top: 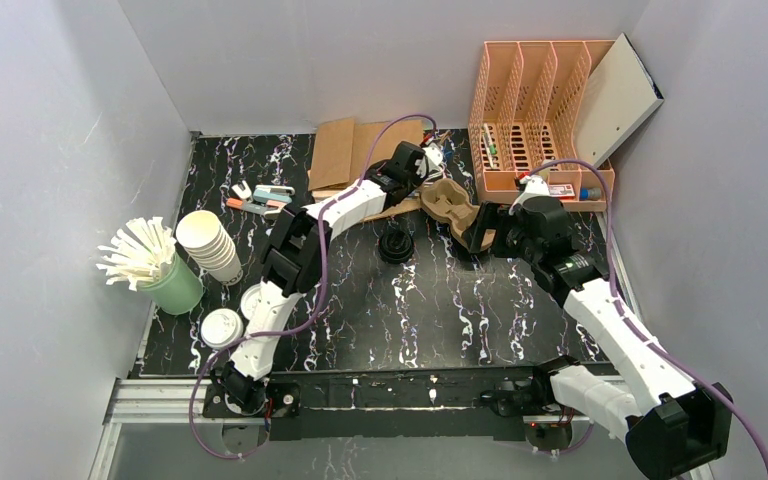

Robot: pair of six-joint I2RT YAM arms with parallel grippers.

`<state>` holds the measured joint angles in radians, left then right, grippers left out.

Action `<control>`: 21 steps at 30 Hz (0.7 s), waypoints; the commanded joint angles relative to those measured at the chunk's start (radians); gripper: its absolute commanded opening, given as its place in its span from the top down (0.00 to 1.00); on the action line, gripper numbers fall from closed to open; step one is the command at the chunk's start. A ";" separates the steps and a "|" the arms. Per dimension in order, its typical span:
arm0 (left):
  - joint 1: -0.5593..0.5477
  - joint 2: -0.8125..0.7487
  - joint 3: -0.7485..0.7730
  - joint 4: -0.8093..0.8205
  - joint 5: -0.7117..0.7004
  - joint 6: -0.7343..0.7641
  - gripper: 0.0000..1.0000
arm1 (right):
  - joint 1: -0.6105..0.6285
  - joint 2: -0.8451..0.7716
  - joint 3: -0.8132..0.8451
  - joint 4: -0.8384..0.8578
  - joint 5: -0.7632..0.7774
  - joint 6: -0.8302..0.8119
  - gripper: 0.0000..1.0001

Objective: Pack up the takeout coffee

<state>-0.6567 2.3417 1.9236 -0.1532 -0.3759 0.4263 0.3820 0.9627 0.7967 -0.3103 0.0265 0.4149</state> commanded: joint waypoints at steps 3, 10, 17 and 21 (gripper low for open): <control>-0.019 0.020 0.046 0.060 -0.115 0.050 0.59 | 0.002 0.005 0.044 0.046 0.018 -0.010 0.02; -0.056 0.034 -0.017 0.268 -0.277 0.236 0.71 | 0.001 0.022 0.039 0.061 0.004 0.006 0.02; -0.059 0.110 0.079 0.282 -0.365 0.298 0.97 | 0.002 0.027 0.035 0.069 -0.006 0.015 0.02; -0.061 0.092 0.104 0.295 -0.411 0.313 1.00 | 0.001 0.029 0.038 0.075 -0.009 0.016 0.02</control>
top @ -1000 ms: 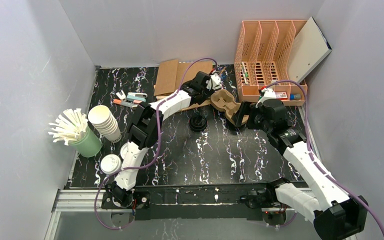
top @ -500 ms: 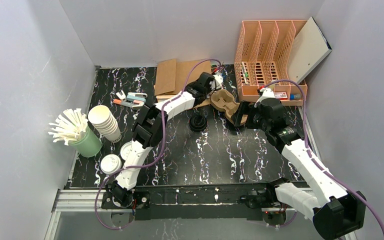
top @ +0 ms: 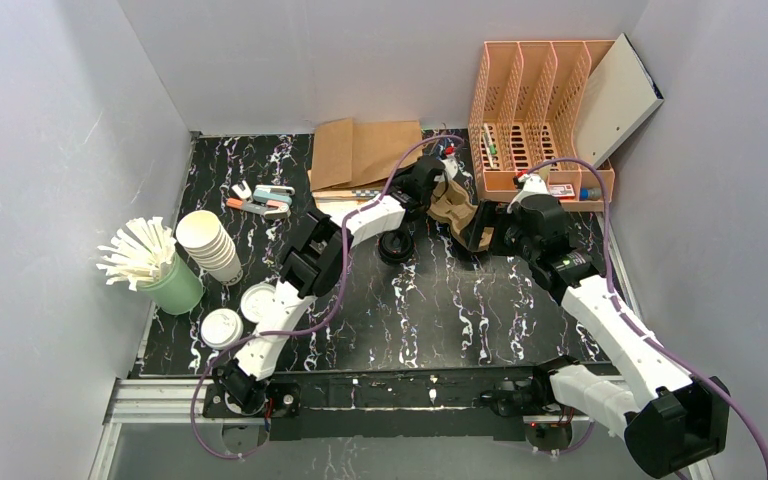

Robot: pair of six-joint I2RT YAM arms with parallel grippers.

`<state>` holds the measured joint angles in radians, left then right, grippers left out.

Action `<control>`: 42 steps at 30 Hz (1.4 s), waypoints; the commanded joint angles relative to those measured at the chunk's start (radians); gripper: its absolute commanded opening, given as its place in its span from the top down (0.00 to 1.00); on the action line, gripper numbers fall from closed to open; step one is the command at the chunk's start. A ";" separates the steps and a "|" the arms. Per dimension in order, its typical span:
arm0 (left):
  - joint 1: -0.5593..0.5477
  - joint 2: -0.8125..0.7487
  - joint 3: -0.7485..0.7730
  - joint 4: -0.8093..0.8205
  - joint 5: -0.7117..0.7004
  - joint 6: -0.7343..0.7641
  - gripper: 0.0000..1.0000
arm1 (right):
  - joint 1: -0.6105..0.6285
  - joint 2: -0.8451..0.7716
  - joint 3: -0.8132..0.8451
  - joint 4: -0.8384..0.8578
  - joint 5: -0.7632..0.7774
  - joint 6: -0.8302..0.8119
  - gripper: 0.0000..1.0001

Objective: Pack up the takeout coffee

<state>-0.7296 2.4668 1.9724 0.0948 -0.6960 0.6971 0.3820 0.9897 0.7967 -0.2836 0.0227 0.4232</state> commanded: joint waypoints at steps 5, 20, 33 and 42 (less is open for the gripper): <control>-0.013 -0.144 0.015 0.043 -0.161 0.038 1.00 | 0.001 0.018 0.061 0.037 -0.016 0.012 0.02; -0.018 -0.548 -0.160 -0.182 -0.102 -0.261 1.00 | 0.002 0.043 0.196 0.009 -0.062 0.064 0.02; -0.017 -1.033 -0.638 -0.086 0.337 -0.770 1.00 | 0.000 0.173 0.383 -0.017 -0.052 0.358 0.04; -0.018 -1.164 -0.919 0.029 0.427 -0.851 1.00 | 0.000 0.188 0.367 0.036 -0.102 0.527 0.08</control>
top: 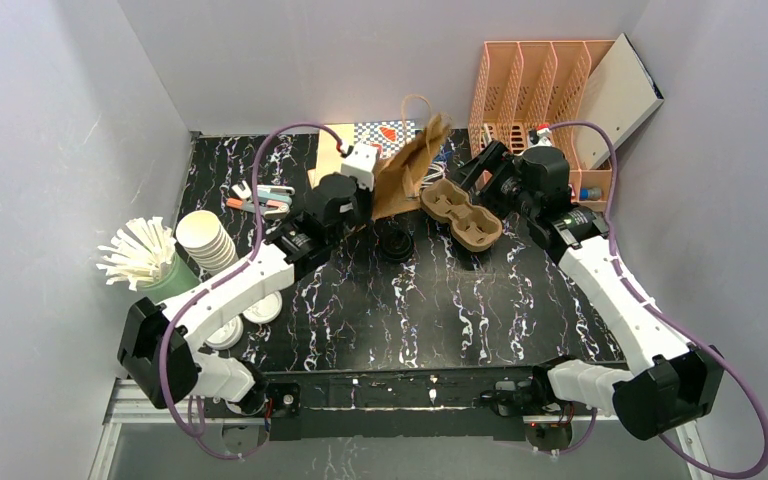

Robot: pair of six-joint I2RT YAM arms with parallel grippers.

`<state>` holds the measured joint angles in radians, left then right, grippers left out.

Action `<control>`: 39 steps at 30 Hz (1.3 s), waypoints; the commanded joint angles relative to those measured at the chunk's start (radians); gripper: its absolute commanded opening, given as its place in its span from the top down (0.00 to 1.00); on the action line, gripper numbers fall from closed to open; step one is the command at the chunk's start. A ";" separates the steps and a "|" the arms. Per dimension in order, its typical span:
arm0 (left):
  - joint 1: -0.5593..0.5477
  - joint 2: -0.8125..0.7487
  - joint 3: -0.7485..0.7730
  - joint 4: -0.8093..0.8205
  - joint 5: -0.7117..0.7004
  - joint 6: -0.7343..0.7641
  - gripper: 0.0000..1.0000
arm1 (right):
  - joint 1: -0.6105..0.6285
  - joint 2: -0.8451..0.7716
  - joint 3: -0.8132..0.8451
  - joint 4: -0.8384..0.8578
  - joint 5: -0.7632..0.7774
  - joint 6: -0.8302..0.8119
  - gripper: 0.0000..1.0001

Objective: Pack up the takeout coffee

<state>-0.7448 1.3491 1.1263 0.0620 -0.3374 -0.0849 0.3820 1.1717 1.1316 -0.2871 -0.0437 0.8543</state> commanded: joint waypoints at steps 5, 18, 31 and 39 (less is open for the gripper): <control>-0.002 -0.095 -0.140 0.061 0.092 -0.083 1.00 | 0.000 0.033 0.005 0.078 -0.050 0.155 0.09; -0.002 -0.157 -0.191 0.041 0.120 -0.087 1.00 | 0.000 0.011 -0.136 0.119 -0.029 0.318 0.12; -0.002 -0.171 -0.209 0.041 0.146 -0.094 1.00 | 0.049 0.148 -0.119 0.245 -0.207 0.298 0.21; -0.002 -0.178 -0.206 0.034 0.172 -0.101 1.00 | 0.050 0.177 -0.134 0.271 -0.153 0.364 0.26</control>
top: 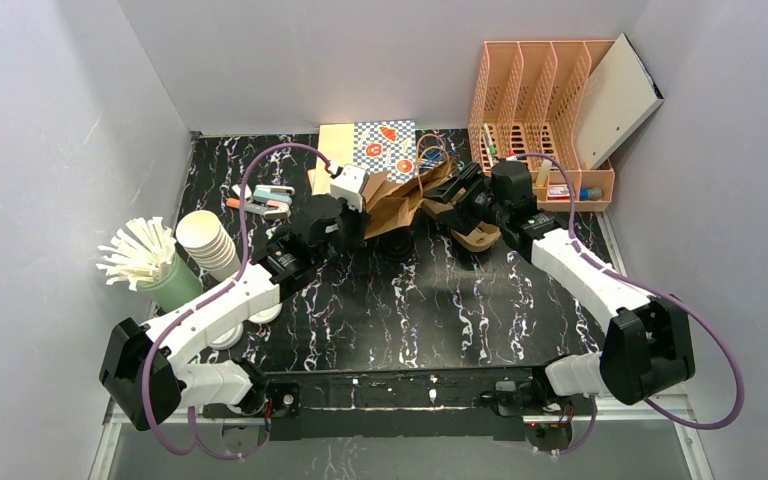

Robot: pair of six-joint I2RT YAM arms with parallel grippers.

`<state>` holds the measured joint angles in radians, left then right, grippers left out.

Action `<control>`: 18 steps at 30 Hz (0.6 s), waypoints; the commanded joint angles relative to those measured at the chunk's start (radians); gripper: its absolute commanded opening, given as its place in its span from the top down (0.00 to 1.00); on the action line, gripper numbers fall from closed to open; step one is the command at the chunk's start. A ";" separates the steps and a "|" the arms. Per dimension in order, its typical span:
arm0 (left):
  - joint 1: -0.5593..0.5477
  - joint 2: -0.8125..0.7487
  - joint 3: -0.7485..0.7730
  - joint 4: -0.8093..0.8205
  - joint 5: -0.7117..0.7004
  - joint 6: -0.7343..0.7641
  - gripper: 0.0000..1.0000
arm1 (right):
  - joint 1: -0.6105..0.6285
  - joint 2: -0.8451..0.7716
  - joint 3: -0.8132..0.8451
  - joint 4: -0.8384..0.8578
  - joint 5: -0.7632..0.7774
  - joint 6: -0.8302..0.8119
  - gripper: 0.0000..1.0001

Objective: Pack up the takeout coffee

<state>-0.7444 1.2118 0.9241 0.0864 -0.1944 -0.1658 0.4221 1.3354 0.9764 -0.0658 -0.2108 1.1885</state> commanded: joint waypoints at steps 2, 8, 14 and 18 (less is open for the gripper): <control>-0.003 -0.041 -0.002 0.003 0.021 -0.016 1.00 | 0.009 0.000 0.019 0.054 0.021 0.028 0.26; -0.003 -0.037 0.002 -0.004 0.032 -0.021 1.00 | 0.009 -0.093 -0.031 0.018 0.178 0.056 0.23; -0.003 -0.041 -0.013 -0.002 0.013 -0.012 1.00 | 0.001 -0.121 -0.079 0.043 0.249 0.105 0.29; -0.003 -0.035 -0.015 0.007 0.021 -0.012 1.00 | -0.002 -0.070 -0.055 0.056 0.203 0.102 0.37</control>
<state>-0.7444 1.2060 0.9241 0.0788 -0.1764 -0.1726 0.4255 1.2297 0.9104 -0.0483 -0.0124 1.2713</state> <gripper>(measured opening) 0.009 0.688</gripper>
